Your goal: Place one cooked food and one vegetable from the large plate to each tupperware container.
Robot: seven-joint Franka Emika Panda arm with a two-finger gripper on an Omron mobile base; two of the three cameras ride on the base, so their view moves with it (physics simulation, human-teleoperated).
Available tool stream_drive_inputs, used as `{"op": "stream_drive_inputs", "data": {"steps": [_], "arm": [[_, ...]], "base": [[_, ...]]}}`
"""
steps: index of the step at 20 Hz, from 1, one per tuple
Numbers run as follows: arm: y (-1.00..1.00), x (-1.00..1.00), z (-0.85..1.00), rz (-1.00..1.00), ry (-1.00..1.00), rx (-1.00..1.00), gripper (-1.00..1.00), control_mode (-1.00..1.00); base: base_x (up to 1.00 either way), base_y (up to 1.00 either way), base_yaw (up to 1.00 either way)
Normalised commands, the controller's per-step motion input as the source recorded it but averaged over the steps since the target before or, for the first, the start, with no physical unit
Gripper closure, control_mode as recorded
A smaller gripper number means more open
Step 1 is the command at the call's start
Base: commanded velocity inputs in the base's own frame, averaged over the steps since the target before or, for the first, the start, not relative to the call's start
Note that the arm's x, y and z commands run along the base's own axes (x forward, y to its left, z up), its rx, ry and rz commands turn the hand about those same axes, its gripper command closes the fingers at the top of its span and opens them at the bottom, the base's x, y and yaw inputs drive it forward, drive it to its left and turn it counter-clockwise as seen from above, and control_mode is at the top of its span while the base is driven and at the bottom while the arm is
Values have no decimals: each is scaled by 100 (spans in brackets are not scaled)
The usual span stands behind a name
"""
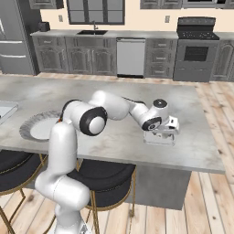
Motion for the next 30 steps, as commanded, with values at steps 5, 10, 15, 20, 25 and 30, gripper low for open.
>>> {"op": "stream_drive_inputs", "data": {"steps": [5, 10, 15, 20, 25, 30], "arm": [[2, 0, 0, 0, 0, 0, -100, -100], [13, 0, 11, 0, 0, -5, -100, -100], [10, 0, 29, 0, 4, -7, -100, -100], [11, 0, 19, 0, 1, 0, -100, -100], [84, -12, 50, 1, 3, 0, -100, -100], [100, 0, 43, -1, 4, 6, -100, -100]], "base": [[0, 0, 0], [0, 0, 0], [0, 0, 0], [0, 0, 0], [0, 0, 0], [0, 0, 0]]}}
